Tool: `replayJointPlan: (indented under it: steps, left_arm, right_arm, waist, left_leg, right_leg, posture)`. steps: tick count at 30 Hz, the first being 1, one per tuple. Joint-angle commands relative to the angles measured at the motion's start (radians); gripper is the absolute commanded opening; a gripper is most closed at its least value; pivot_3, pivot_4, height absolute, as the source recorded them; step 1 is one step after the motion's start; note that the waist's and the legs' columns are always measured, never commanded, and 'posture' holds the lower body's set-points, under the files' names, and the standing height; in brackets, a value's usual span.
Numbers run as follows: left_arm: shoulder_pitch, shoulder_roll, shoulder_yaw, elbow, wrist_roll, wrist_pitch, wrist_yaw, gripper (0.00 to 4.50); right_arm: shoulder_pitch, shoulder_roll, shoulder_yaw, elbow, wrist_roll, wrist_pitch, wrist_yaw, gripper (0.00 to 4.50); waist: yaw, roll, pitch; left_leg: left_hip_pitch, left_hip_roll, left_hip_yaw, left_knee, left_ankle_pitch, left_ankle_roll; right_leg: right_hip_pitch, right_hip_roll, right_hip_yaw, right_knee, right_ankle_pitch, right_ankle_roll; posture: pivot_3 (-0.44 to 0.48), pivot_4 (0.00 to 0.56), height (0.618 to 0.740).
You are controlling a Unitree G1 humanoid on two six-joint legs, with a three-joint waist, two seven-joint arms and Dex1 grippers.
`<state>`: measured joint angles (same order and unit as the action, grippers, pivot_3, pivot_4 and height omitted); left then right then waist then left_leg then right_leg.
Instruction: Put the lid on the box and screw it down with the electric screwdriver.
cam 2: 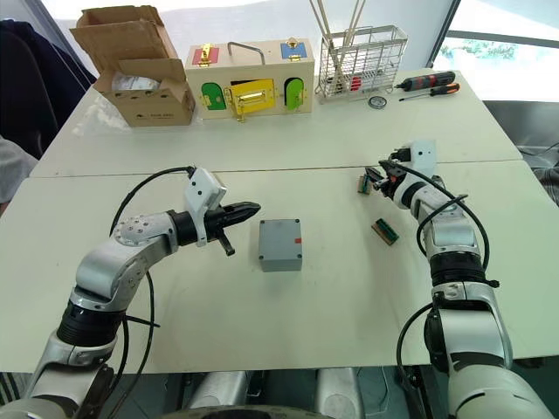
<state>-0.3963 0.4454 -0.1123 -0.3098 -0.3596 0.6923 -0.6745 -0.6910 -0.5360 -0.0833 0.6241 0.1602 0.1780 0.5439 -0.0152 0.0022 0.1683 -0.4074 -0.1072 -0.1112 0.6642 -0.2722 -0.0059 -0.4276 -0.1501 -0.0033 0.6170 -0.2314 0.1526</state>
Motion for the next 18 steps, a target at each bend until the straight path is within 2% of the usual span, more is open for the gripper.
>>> replayJointPlan:
  steps: [1,15,18]
  left_arm:
    - [0.002,0.013,-0.005,-0.041,0.005,-0.012,0.002,0.0]
    - [-0.002,0.02,-0.036,-0.015,0.034,-0.038,-0.009,0.0]
    - [0.001,0.021,-0.042,-0.01,0.041,-0.045,-0.01,0.0]
  right_arm:
    - [-0.035,0.007,-0.017,0.022,-0.004,-0.034,0.001,1.97]
    - [-0.041,0.037,-0.036,0.049,0.009,-0.035,-0.002,1.97]
    - [-0.048,0.043,-0.039,0.058,0.009,-0.039,-0.006,1.05]
  waist:
    - [0.001,0.0,0.0]
    - [0.0,0.0,0.0]
    - [0.0,0.0,0.0]
  left_leg:
    - [0.0,0.0,0.0,0.0,0.0,0.0]
    - [0.0,0.0,0.0,0.0,0.0,0.0]
    - [0.0,0.0,0.0,0.0,0.0,0.0]
  right_leg:
    - [0.0,0.0,0.0,0.0,0.0,0.0]
    - [0.0,0.0,0.0,0.0,0.0,0.0]
    - [0.0,0.0,0.0,0.0,0.0,0.0]
  posture:
    - [0.0,0.15,0.74]
    - [0.0,0.15,0.74]
    - [0.0,0.15,0.74]
